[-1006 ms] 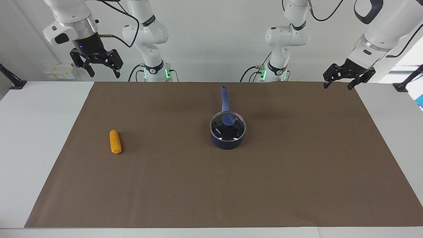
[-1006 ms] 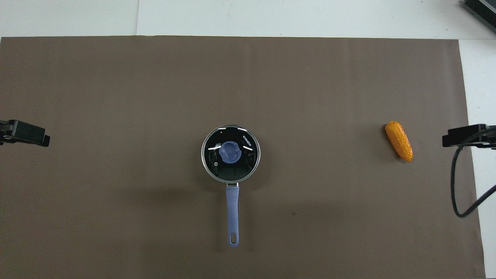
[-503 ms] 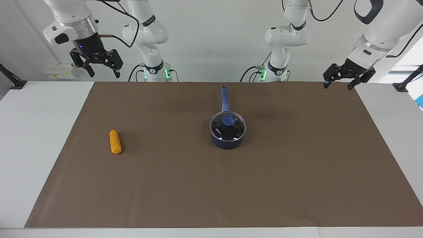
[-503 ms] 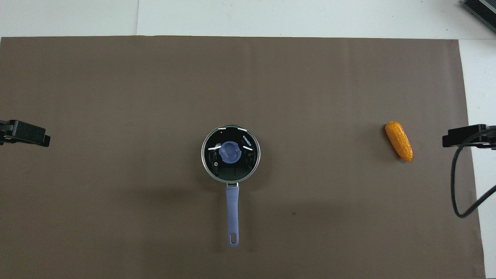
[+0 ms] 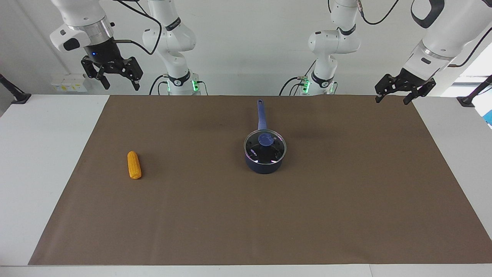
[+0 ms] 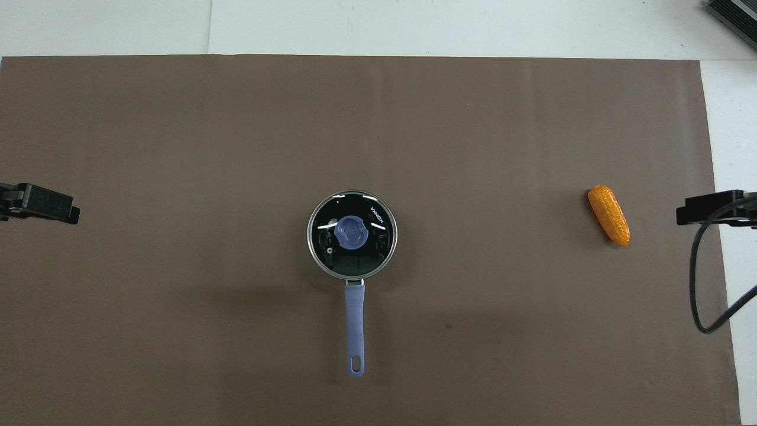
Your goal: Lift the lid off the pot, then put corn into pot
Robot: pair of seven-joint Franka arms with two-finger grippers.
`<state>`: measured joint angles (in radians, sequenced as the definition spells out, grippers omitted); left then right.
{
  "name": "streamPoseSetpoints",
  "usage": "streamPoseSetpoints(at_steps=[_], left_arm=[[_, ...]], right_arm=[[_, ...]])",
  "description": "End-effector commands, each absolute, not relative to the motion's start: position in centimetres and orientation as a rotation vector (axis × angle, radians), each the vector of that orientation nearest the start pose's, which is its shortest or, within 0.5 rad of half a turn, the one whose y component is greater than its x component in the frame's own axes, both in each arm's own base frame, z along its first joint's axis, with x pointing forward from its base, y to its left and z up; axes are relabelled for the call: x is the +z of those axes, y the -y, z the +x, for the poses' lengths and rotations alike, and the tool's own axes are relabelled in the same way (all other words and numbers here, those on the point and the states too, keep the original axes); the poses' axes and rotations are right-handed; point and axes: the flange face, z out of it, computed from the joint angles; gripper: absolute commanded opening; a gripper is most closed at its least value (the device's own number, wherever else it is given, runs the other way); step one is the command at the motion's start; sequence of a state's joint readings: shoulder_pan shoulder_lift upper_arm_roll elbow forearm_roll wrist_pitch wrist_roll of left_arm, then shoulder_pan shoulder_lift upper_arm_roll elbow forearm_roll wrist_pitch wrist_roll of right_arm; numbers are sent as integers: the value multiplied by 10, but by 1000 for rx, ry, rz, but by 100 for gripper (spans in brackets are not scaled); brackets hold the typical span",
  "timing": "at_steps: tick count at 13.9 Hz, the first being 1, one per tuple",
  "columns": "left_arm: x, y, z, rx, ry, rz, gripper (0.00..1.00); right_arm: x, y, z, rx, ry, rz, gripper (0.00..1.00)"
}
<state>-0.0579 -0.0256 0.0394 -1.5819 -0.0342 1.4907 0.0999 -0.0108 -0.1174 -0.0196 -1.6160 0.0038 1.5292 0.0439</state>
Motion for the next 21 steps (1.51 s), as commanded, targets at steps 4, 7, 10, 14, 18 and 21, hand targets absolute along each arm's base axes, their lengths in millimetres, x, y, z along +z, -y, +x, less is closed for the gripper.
streamPoseSetpoints(at_steps=[4, 7, 10, 14, 18, 21], left_arm=[[624, 21, 530, 105, -207, -3172, 100], [622, 42, 530, 104, -262, -3168, 100], [618, 77, 535, 57, -270, -3166, 100], [600, 120, 535, 15, -254, -3168, 100], [588, 133, 533, 14, -274, -3166, 100], [584, 140, 532, 12, -286, -3165, 100]], right_arm=[[661, 16, 508, -34, -21, -3129, 100], [628, 25, 519, -28, 110, -3130, 100], [563, 63, 523, 22, 131, -3131, 100], [507, 100, 542, 26, 274, -3121, 100], [424, 123, 568, 56, 423, -3099, 100], [370, 119, 552, 107, 583, -3055, 100]])
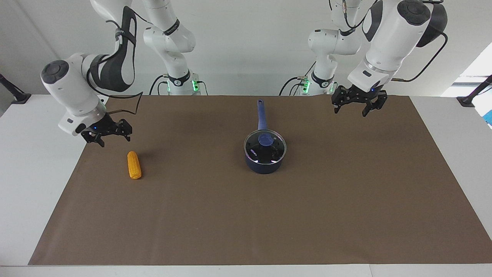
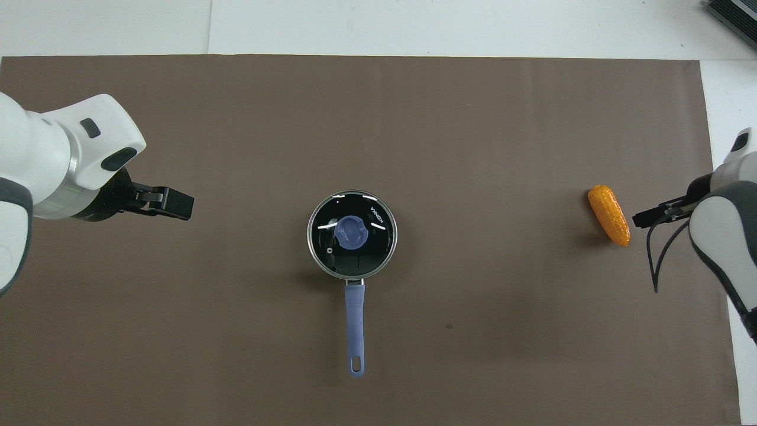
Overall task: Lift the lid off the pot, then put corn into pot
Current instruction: 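Reach the left gripper to the pot lid while the right gripper grasps the corn, then grasp the glass lid knob with the left gripper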
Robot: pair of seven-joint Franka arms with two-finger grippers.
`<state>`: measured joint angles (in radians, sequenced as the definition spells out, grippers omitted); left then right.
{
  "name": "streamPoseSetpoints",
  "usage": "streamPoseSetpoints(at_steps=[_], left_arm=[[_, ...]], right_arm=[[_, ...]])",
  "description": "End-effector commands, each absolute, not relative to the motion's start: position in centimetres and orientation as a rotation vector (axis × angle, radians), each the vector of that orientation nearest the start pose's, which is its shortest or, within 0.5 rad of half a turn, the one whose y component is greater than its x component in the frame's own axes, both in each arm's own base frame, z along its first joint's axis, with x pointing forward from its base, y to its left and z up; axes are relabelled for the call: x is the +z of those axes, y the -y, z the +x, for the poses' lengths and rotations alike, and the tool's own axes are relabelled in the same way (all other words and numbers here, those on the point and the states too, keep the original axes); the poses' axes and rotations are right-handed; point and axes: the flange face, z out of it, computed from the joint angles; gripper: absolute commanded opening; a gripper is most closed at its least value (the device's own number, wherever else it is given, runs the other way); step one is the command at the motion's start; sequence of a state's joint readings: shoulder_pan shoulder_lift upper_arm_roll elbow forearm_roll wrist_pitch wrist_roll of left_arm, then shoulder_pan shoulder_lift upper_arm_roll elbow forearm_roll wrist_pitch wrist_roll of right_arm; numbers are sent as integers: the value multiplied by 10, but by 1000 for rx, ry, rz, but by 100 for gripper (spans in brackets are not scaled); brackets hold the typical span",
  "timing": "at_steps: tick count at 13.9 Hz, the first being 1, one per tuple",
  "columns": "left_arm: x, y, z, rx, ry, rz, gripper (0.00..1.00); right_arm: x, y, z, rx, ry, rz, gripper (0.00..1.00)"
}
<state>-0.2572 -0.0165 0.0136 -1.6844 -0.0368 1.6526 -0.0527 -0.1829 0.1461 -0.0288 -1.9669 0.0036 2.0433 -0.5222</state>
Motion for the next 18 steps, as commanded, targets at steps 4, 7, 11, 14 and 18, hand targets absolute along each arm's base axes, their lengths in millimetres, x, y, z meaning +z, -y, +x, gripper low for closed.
streamPoseSetpoints(at_steps=[4, 7, 11, 14, 18], left_arm=[[582, 148, 530, 18, -269, -3166, 100], [582, 155, 529, 12, -237, -3169, 100], [564, 203, 527, 8, -154, -3174, 100], [536, 254, 526, 11, -66, -3175, 100], [490, 325, 516, 29, 47, -3165, 100]], right_arm=[[333, 115, 553, 100, 607, -3055, 100], [307, 113, 562, 68, 621, -3064, 100], [300, 106, 571, 22, 641, -3077, 100], [300, 102, 572, 20, 650, -3076, 100], [286, 86, 583, -48, 683, -3086, 100]])
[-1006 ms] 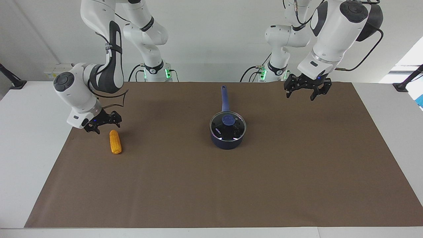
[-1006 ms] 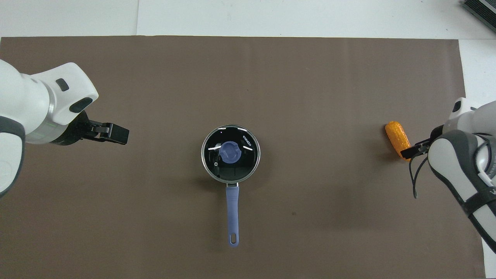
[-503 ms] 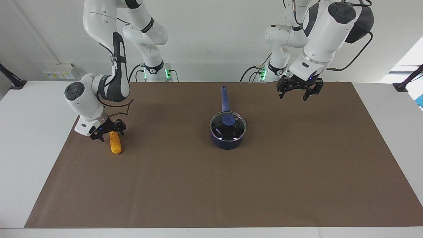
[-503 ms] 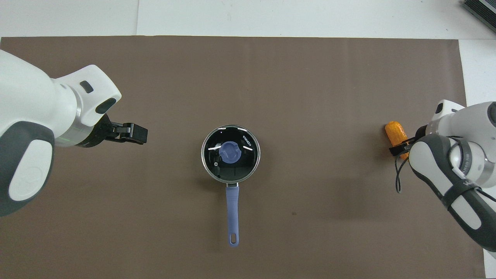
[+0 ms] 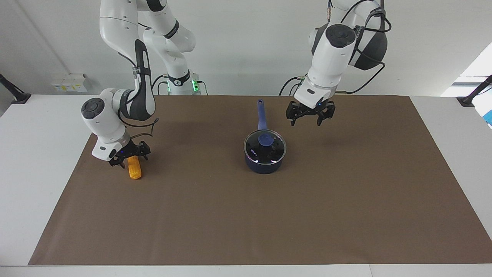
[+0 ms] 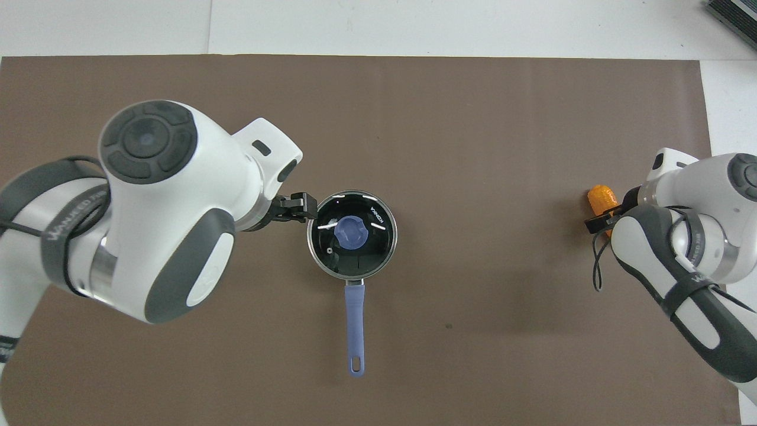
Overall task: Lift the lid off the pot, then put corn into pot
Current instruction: 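Grasp the glass lid knob with the left gripper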
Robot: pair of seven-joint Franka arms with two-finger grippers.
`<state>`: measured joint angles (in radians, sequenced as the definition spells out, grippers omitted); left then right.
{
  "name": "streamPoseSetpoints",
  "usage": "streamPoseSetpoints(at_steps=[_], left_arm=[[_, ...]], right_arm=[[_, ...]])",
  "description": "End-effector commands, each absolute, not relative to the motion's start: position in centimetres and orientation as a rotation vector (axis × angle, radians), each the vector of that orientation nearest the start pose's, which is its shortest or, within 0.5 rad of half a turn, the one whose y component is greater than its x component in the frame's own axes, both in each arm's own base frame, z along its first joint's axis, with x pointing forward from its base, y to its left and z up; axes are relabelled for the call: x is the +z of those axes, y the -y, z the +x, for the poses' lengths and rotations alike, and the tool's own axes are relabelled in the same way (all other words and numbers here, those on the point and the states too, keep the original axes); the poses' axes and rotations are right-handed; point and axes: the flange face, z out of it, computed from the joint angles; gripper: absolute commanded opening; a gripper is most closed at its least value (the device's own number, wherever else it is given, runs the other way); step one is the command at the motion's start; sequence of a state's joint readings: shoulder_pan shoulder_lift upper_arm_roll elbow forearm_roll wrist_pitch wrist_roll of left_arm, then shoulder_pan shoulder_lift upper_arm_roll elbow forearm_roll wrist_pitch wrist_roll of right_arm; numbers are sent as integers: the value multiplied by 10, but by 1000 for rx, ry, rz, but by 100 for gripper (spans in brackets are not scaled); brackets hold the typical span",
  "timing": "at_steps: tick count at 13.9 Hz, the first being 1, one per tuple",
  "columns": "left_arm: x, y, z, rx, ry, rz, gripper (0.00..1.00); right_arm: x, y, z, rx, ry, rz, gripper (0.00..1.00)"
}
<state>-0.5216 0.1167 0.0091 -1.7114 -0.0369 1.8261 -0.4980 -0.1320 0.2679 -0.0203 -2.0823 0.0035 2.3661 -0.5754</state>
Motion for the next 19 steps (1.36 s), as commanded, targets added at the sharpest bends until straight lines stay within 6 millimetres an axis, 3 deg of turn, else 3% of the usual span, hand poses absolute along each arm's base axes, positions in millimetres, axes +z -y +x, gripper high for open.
streamPoseSetpoints(at_steps=[1, 5, 6, 7, 8, 9, 10, 14, 17, 18, 19], left_arm=[[472, 342, 515, 30, 77, -3160, 100], [440, 387, 503, -11, 130, -3165, 100], [431, 392, 503, -17, 129, -3167, 100], [425, 395, 504, -21, 124, -3169, 100], [420, 395, 501, -19, 120, -3168, 100], [416, 395, 496, -20, 112, -3168, 100], [414, 396, 493, -22, 105, -3169, 100], [404, 395, 495, -42, 88, -3156, 100], [405, 393, 498, -90, 39, -3121, 100], [406, 393, 498, -94, 38, -3121, 94], [406, 393, 498, -99, 37, -3122, 79]], right_arm=[[284, 86, 584, -59, 700, -3085, 100], [290, 90, 593, -86, 746, -3085, 100], [290, 91, 595, -88, 746, -3086, 86], [290, 91, 595, -90, 749, -3086, 64], [290, 91, 596, -88, 746, -3086, 31], [291, 92, 595, -89, 733, -3088, 8], [290, 92, 595, -86, 721, -3088, 0], [295, 100, 597, -91, 645, -3095, 0], [325, 101, 599, -114, 602, -3103, 0], [343, 100, 598, -104, 557, -3107, 0], [365, 99, 594, -87, 521, -3108, 0]])
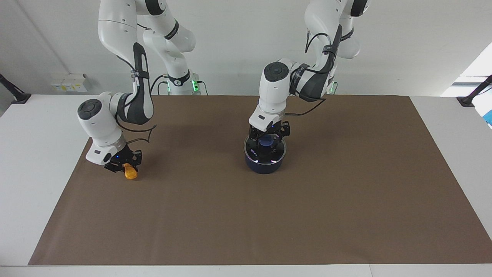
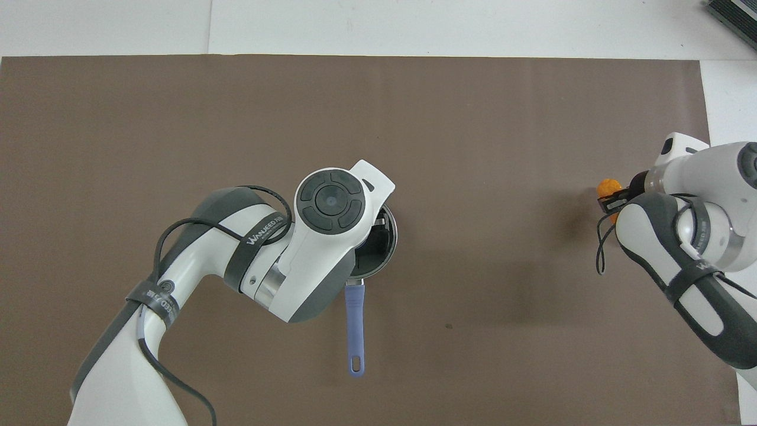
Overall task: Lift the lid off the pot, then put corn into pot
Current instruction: 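Grasp the glass lid knob with the left gripper, then lift the lid off with the left gripper while the right gripper carries the corn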
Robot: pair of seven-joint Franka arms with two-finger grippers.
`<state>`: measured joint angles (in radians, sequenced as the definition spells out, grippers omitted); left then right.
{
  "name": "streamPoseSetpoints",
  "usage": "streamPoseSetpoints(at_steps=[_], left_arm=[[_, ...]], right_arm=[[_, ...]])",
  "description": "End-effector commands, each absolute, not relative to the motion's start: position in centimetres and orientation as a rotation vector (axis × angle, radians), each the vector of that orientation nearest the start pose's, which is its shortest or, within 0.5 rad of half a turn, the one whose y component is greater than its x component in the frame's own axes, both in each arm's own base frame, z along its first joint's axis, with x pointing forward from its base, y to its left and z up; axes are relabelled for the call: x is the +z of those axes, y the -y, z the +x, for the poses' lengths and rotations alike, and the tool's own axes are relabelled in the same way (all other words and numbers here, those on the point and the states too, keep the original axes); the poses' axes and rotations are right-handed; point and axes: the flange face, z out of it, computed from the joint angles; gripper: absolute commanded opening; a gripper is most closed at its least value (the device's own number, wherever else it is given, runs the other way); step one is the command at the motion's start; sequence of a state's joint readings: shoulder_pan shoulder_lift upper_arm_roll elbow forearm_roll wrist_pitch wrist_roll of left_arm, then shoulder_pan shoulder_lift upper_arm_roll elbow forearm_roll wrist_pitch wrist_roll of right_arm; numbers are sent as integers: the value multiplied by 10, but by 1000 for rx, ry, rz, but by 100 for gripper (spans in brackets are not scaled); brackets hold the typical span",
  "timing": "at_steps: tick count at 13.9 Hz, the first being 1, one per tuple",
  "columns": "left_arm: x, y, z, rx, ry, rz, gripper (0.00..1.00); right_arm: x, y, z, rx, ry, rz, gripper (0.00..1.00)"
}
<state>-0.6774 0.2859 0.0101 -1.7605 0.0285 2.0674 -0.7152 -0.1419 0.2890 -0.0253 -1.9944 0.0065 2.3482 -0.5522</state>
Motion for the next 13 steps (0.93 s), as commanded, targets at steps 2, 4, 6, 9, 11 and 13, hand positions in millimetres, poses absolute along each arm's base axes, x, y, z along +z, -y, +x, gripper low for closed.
streamPoseSetpoints(at_steps=[2, 4, 6, 9, 11, 13], left_arm=[[406, 395, 497, -92, 35, -3122, 33], [408, 394, 498, -87, 40, -3119, 2], [415, 395, 499, -89, 41, -3120, 0], [442, 391, 504, -87, 56, -3118, 0], [466, 383, 512, -78, 87, -3115, 0], [482, 364, 521, -101, 126, -3122, 0]], right_arm=[[409, 96, 583, -63, 452, -3110, 0], [445, 95, 573, -33, 419, -3107, 0], [477, 90, 565, -11, 401, -3104, 0], [493, 67, 564, 0, 319, -3112, 0], [493, 39, 563, 9, 243, -3118, 0], [493, -3, 561, 18, 171, -3123, 0]])
